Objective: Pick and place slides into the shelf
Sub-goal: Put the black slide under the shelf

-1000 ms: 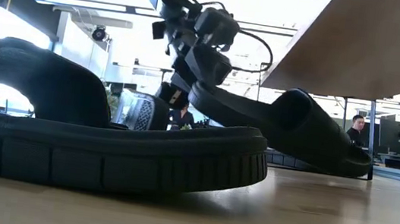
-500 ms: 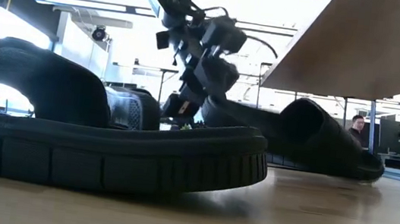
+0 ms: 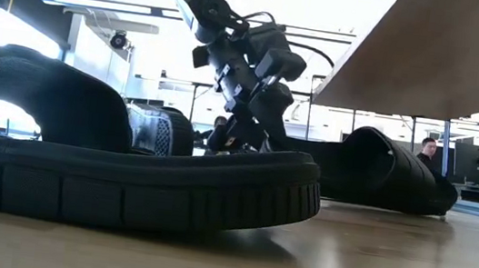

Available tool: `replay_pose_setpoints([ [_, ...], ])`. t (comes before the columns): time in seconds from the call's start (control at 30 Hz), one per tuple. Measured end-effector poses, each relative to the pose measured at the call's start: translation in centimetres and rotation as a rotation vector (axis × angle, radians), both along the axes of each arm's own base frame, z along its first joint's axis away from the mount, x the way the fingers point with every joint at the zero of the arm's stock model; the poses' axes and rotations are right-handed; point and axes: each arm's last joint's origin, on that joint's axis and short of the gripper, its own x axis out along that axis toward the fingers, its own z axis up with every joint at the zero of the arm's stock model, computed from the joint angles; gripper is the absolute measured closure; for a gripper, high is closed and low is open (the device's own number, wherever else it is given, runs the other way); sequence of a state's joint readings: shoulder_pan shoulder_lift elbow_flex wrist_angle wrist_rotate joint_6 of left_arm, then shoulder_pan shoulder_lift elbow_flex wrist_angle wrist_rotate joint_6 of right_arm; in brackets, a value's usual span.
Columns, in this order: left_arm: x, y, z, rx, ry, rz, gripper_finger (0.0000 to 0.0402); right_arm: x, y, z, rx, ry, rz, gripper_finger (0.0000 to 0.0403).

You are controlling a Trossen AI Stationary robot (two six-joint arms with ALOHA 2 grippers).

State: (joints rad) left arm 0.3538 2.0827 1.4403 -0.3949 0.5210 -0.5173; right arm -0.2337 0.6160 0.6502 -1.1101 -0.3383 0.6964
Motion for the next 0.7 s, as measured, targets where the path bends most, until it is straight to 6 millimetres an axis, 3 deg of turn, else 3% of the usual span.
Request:
replay_pose_setpoints([
  [0.43,-0.2,0.1,-0.1,0.099,-0.001,-0.068,0.0210,1.2,0.4,-0.4,-0.023,0.042,0.054,0.0403],
  [0.7,-1.2,2.1,-0.1,0.079,0.027,-0.015,0.0177,1.7,0.6,-0.4,-0.040,0.023,0.075,0.0403],
])
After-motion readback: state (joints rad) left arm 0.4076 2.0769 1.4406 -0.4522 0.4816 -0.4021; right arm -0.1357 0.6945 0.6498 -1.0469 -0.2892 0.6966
